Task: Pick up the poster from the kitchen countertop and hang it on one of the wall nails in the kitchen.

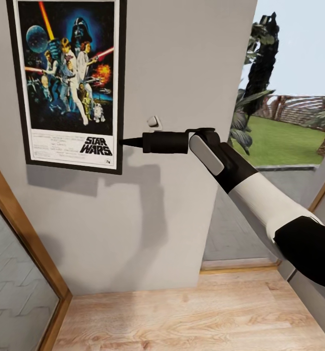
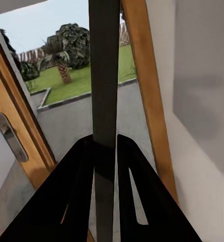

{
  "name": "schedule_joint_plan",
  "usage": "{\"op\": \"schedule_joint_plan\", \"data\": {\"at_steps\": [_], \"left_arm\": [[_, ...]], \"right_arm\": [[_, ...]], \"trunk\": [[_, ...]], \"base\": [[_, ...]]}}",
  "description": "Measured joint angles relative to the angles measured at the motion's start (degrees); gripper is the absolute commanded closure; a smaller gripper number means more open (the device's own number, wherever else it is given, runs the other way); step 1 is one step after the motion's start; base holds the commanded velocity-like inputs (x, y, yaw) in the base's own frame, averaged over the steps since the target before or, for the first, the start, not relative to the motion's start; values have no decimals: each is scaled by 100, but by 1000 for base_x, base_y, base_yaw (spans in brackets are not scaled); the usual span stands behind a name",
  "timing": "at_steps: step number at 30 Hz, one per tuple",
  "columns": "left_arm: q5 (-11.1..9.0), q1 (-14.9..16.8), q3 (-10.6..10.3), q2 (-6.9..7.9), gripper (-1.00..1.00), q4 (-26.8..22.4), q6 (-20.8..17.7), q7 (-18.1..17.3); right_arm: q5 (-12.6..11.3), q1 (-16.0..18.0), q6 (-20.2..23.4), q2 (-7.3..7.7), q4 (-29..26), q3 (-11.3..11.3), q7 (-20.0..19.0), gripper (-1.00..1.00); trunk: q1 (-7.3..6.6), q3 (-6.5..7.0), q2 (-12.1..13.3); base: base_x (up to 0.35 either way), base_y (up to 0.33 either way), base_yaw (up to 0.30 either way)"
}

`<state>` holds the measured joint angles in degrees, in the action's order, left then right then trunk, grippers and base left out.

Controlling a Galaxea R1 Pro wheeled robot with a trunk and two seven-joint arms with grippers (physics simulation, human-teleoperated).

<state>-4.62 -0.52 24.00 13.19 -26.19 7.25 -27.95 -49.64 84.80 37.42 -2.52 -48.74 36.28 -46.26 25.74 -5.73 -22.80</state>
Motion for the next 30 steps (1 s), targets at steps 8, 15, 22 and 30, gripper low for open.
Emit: {"op": "schedule_joint_plan", "data": {"at_steps": [8,15,22,30], "left_arm": [[0,0,0,0,-100,-2,1,5],[0,0,0,0,-100,1,1,8],[0,0,3,0,-100,0,1,9],[0,0,8,0,-100,-1,1,9]], "right_arm": [[2,0,1,-2,-2,19,8,100],[276,-2,0,-2,-3,24,12,100],[425,-5,8,-2,-1,32,-4,100],[441,-6,9,-2,4,47,-16,100]], "trunk": [[-1,0,-1],[0,0,0],[1,0,0],[0,0,0]], "base": [[69,0,0],[128,0,0],[16,0,0],[10,0,0]]}}
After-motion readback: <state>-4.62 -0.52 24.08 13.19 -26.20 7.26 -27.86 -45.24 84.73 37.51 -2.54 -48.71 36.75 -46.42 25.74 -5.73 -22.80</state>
